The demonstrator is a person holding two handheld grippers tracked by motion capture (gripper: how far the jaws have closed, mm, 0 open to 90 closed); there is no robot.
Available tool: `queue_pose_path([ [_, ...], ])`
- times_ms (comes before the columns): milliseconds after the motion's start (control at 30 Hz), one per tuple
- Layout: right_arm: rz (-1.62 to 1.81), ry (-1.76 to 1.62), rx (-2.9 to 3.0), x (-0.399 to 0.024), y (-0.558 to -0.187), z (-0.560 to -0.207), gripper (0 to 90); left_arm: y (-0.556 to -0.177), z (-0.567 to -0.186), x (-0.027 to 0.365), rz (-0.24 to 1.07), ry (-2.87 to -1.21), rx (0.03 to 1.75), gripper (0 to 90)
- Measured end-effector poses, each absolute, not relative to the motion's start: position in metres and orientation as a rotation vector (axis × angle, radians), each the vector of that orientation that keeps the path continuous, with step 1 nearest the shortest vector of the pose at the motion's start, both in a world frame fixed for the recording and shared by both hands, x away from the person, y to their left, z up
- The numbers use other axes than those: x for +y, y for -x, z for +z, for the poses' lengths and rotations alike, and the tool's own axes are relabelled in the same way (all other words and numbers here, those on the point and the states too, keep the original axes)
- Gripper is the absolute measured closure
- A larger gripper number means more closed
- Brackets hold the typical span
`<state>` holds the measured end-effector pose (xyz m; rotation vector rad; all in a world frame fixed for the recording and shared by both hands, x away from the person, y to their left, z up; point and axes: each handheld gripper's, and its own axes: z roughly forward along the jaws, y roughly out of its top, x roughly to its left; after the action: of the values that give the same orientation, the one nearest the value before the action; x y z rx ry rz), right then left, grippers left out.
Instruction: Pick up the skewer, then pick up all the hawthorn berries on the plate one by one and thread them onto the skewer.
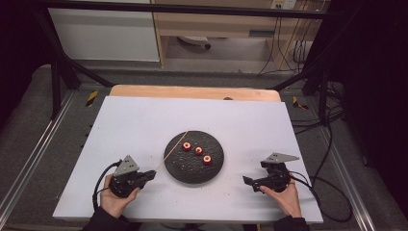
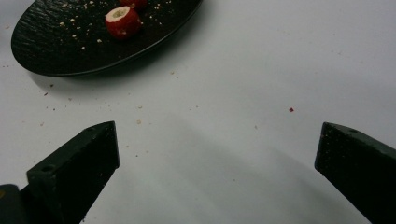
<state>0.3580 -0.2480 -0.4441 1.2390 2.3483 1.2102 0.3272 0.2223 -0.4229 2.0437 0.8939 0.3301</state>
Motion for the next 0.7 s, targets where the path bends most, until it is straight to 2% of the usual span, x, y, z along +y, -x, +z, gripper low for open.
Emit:
queue_pose_path([
  [700, 1.129, -1.186, 2.419, -0.196, -0.372, -0.427, 0.5, -0.327, -0.435, 0.231, 0.314, -2.031, 0.897, 87.9],
])
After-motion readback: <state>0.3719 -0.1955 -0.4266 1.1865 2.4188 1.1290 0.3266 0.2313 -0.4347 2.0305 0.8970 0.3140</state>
